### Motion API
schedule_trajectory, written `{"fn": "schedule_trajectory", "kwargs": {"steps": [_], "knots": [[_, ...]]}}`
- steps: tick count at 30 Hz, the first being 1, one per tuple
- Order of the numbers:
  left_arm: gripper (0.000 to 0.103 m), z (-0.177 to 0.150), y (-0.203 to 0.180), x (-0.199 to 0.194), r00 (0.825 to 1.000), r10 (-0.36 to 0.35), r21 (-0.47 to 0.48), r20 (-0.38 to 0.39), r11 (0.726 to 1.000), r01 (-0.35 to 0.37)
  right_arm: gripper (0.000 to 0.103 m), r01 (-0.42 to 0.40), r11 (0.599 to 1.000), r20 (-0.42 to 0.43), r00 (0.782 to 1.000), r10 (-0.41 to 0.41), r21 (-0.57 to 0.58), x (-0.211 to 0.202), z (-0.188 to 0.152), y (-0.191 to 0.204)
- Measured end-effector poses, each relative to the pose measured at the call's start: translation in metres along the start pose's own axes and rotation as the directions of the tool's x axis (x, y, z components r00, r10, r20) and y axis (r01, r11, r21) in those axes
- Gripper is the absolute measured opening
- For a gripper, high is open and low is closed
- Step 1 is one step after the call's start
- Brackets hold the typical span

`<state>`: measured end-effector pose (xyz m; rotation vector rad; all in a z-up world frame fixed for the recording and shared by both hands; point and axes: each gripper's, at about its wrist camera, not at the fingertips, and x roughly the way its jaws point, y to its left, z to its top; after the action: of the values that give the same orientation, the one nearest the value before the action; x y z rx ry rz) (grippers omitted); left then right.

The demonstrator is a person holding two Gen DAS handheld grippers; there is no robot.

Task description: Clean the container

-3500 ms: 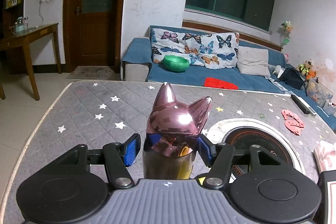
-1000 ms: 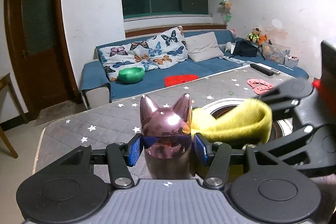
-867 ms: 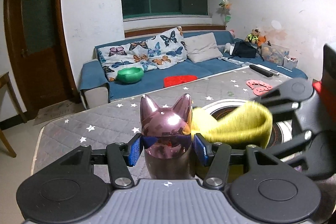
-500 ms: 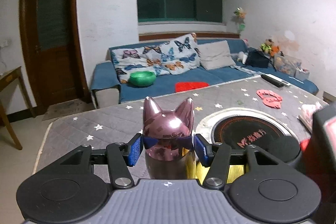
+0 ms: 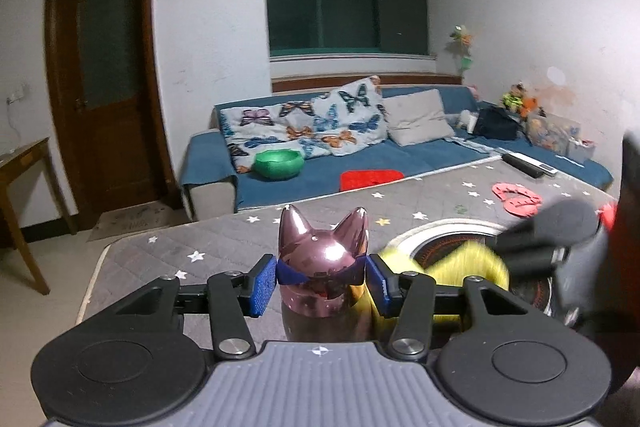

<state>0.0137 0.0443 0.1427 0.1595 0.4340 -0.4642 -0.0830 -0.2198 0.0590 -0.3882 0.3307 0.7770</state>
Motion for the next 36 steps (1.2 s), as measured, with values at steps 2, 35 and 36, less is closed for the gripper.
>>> {"fn": "schedule_trajectory", "kwargs": {"steps": [2,35,36], "knots": [[0.052,-0.001,0.0,0.001,1.0,-0.03,0.05,0.001,0.998,0.03,0.013,0.005,1.0,0.034,0.999,-0.005,-0.01,-0.009,0.007,-0.001],[0.071,-0.052,-0.036,0.012,0.984,0.177,-0.209,0.017,0.963,-0.17,0.013,0.023,0.973,-0.047,0.999,-0.013,0.229,-0.016,-0.053,-0.017],[0.071,-0.055,-0.036,0.015,0.983,0.184,-0.214,0.013,0.961,-0.177,0.013,0.027,0.972,-0.045,0.999,-0.016,0.233,-0.018,-0.054,-0.018]]}}
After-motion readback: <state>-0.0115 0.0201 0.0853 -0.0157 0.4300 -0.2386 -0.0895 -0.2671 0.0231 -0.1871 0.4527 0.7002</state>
